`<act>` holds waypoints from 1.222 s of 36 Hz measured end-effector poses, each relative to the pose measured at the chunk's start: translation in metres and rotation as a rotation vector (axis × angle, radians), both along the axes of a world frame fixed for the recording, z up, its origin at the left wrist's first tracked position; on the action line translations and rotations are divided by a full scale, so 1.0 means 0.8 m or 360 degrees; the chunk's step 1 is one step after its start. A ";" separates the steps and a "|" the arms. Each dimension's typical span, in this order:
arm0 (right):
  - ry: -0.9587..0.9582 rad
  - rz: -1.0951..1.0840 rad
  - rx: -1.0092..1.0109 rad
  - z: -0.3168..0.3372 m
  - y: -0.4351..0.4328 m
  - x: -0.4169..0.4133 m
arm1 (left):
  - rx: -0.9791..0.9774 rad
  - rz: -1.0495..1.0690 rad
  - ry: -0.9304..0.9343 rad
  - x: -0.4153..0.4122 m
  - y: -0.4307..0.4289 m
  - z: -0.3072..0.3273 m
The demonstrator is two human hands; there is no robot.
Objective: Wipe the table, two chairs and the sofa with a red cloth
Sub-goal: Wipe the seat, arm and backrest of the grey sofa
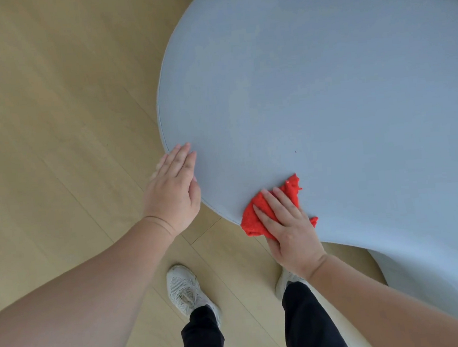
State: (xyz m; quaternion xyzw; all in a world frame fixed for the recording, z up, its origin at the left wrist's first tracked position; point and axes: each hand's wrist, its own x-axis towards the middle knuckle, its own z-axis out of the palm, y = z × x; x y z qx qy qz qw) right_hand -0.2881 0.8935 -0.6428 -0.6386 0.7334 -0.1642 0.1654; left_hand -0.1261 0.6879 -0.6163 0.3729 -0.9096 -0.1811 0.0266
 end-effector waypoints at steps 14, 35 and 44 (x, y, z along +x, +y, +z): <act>0.0075 0.0498 -0.0139 -0.007 -0.132 -0.017 | -0.0049 -0.0003 -0.0039 0.017 -0.048 -0.013; 0.0205 0.0424 -0.0130 -0.004 -0.298 -0.107 | -0.0034 -0.0076 0.0101 -0.044 -0.124 -0.032; 0.0277 0.0299 -0.0187 -0.008 -0.339 -0.146 | 0.0071 0.0348 0.0340 -0.116 -0.155 -0.051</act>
